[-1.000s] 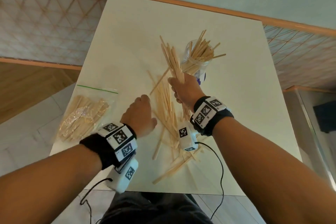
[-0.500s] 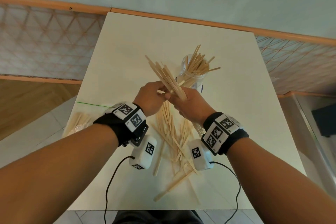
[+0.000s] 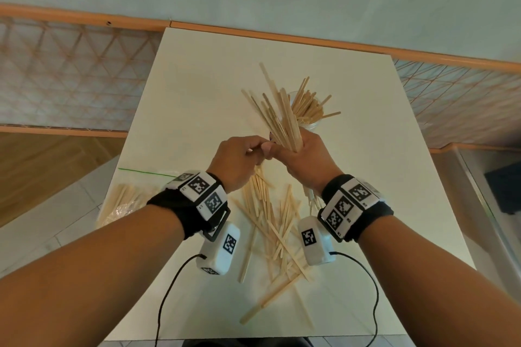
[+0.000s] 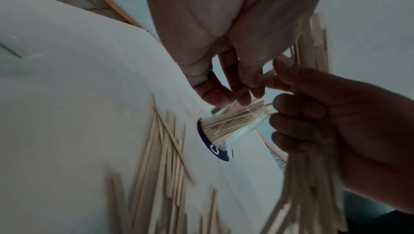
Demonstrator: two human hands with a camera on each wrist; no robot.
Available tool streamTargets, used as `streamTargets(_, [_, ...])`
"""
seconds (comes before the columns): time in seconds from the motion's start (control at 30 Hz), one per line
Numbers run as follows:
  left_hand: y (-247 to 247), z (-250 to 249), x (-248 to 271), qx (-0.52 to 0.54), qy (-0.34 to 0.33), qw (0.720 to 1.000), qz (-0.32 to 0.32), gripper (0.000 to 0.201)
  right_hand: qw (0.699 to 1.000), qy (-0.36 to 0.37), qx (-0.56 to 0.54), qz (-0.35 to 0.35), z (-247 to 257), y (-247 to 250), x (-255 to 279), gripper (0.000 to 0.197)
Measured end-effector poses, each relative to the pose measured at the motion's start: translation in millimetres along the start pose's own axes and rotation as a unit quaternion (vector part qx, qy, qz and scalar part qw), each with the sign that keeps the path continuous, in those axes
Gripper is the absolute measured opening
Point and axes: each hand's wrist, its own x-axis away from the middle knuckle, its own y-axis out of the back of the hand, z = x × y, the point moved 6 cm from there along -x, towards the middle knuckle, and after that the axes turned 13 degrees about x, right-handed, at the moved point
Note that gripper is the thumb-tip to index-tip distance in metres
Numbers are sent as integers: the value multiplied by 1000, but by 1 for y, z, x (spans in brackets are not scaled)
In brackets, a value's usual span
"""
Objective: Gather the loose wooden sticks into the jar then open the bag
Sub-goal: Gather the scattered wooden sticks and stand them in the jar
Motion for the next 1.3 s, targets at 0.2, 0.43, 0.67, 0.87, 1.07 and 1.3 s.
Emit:
streamTargets(0.2, [-13, -1, 8, 100, 22, 995, 3, 16, 997, -52, 22, -57, 1, 0, -10, 39])
streamTargets(0.43, [-10, -8, 4, 80, 12, 997, 1, 12, 990, -65, -84, -93, 12, 14, -14, 43])
streamTargets(0.67, [-1, 33, -2, -223, 136, 965, 16, 54, 945, -49, -286, -155, 51, 68, -42, 43])
streamTargets(0.87, [-21, 72, 8, -384, 191, 898, 99, 75, 923, 11, -311, -226, 99, 120, -77, 46])
streamTargets(1.07, [-28, 79, 10, -424, 169, 884, 101, 74, 928, -6, -265, -261, 77, 119, -106, 42])
streamTargets(1.3, [-26, 81, 9, -419, 169, 885, 109, 76, 962, -91, -126, -226, 12, 63, -113, 44])
